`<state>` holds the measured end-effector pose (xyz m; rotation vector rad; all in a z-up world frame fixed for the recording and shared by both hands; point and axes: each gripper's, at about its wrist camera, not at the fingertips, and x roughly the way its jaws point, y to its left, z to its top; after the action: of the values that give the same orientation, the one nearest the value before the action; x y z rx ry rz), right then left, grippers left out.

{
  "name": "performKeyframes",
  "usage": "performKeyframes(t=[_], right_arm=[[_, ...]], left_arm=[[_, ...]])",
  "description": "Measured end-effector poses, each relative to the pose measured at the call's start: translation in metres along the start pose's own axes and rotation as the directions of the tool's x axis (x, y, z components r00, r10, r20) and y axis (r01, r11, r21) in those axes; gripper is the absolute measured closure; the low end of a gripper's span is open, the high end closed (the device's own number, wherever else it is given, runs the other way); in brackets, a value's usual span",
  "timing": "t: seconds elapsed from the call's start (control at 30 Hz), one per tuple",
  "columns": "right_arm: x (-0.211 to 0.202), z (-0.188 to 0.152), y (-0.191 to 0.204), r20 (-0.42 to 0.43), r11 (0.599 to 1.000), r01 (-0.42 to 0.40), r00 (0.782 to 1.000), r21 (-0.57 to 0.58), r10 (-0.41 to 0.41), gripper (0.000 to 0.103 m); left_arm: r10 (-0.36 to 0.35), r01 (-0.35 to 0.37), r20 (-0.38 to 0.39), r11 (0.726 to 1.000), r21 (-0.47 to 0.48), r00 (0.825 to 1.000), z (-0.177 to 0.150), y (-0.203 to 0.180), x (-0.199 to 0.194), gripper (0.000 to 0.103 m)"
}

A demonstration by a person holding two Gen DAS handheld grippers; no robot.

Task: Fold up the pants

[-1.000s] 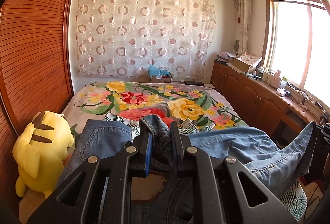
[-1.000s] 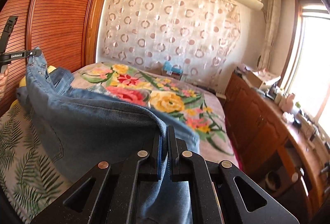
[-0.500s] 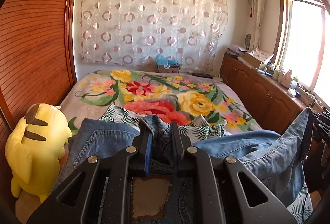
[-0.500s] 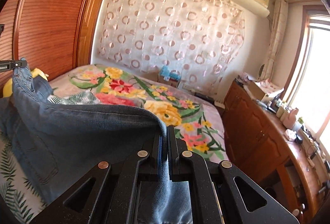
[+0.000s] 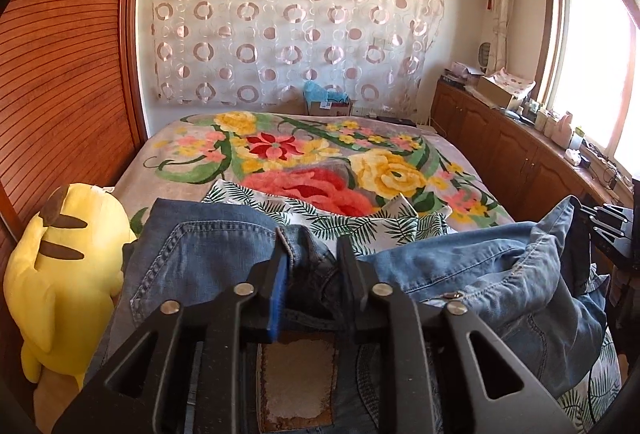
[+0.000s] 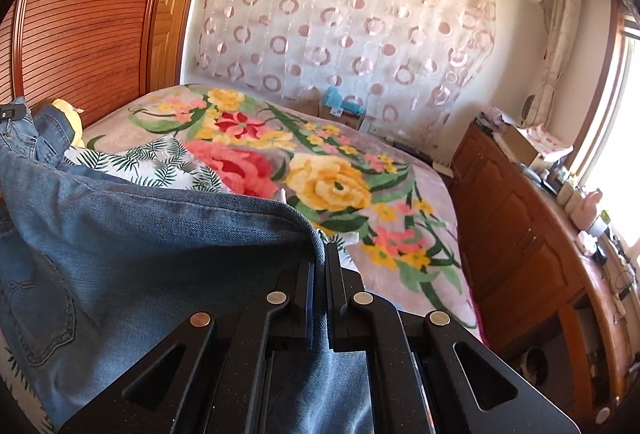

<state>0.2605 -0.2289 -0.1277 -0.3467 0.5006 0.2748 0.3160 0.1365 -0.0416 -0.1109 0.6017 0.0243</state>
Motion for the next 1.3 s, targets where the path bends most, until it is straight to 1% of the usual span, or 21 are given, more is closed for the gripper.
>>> performKeyframes(t=[0.03, 0.07, 0.1, 0.13, 0.17, 0.2, 0.23, 0.43, 0.63, 0.67, 0.7, 0.73, 0.77, 0.8, 0.87, 1.03, 1.1, 1.2, 1.3], right_arm=[[0.005, 0.009, -0.003, -0.004, 1.0, 0.0, 1.0, -0.004, 0.0, 0.099], [0.007, 0.006, -0.001, -0.008, 1.0, 0.001, 1.0, -0.007, -0.002, 0.099], [0.01, 0.025, -0.009, -0.012, 1.0, 0.004, 1.0, -0.014, -0.004, 0.099], [0.01, 0.035, -0.013, -0.015, 1.0, 0.005, 1.0, -0.017, -0.005, 0.099], [0.012, 0.034, -0.013, -0.018, 1.0, 0.005, 1.0, -0.019, -0.006, 0.099], [0.012, 0.046, -0.018, -0.02, 1.0, 0.007, 1.0, -0.024, -0.008, 0.099], [0.014, 0.051, -0.018, -0.022, 1.0, 0.01, 1.0, -0.03, -0.011, 0.099], [0.021, 0.05, -0.02, -0.046, 0.998, 0.03, 0.998, -0.051, -0.032, 0.099], [0.019, 0.052, -0.029, -0.088, 1.0, -0.02, 0.996, -0.004, 0.02, 0.099], [0.018, 0.053, -0.03, -0.093, 1.0, -0.02, 0.995, -0.002, 0.019, 0.094], [0.017, 0.053, -0.03, -0.1, 1.0, -0.016, 0.995, -0.001, 0.015, 0.09], [0.016, 0.054, -0.031, -0.106, 1.0, -0.014, 0.994, 0.003, 0.014, 0.08], [0.014, 0.054, -0.032, -0.11, 1.0, -0.02, 0.994, 0.009, 0.021, 0.077], [0.011, 0.055, -0.033, -0.114, 1.0, -0.023, 0.993, 0.014, 0.025, 0.075], [0.007, 0.055, -0.034, -0.125, 1.0, -0.013, 0.992, 0.013, 0.014, 0.066], [-0.008, 0.055, -0.035, -0.132, 1.0, -0.025, 0.991, 0.013, 0.027, 0.065], [-0.011, 0.05, -0.037, -0.143, 0.999, -0.026, 0.989, 0.046, 0.032, 0.065], [-0.016, 0.038, -0.038, -0.171, 0.994, -0.048, 0.983, 0.098, 0.064, 0.064], [-0.023, 0.029, -0.04, -0.194, 0.991, -0.056, 0.978, 0.12, 0.078, 0.064]], left_arm=[[0.01, -0.01, 0.01, 1.0, 0.006, 1.0, -0.001, 0.0, -0.003, 0.065], [0.016, -0.016, 0.021, 1.0, 0.011, 1.0, -0.001, 0.002, -0.006, 0.059], [0.016, -0.017, 0.036, 1.0, 0.015, 0.999, -0.002, 0.002, -0.009, 0.053], [0.016, -0.017, 0.043, 1.0, 0.019, 0.999, -0.003, 0.002, -0.013, 0.048], [0.015, -0.016, 0.04, 1.0, 0.022, 0.999, -0.004, 0.003, -0.014, 0.043], [0.005, -0.006, 0.037, 1.0, 0.026, 0.999, -0.006, 0.001, -0.017, 0.027], [-0.004, 0.002, 0.041, 1.0, 0.027, 0.999, -0.008, 0.0, -0.018, 0.021], [-0.058, 0.057, 0.008, 0.997, 0.047, 0.998, -0.023, -0.017, -0.024, 0.021], [-0.143, 0.146, -0.053, 0.987, 0.061, 0.988, -0.043, -0.042, -0.024, 0.021], [-0.145, 0.149, -0.061, 0.986, 0.068, 0.987, -0.047, -0.046, -0.023, 0.021], [-0.143, 0.148, -0.068, 0.986, 0.082, 0.987, -0.051, -0.051, -0.021, 0.021], [-0.138, 0.144, -0.071, 0.985, 0.093, 0.988, -0.054, -0.054, -0.02, 0.021], [-0.131, 0.138, -0.075, 0.985, 0.104, 0.989, -0.056, -0.056, -0.019, 0.021], [-0.123, 0.132, -0.08, 0.985, 0.113, 0.989, -0.059, -0.058, -0.018, 0.021], [-0.115, 0.125, -0.089, 0.985, 0.122, 0.989, -0.061, -0.061, -0.013, 0.021], [-0.096, 0.111, -0.109, 0.984, 0.14, 0.989, -0.068, -0.064, -0.006, 0.021], [-0.095, 0.113, -0.125, 0.984, 0.141, 0.988, -0.072, -0.065, -0.002, 0.021], [-0.093, 0.115, -0.151, 0.982, 0.147, 0.984, -0.078, -0.066, 0.004, 0.021], [-0.082, 0.109, -0.172, 0.982, 0.157, 0.982, -0.081, -0.067, 0.011, 0.021]])
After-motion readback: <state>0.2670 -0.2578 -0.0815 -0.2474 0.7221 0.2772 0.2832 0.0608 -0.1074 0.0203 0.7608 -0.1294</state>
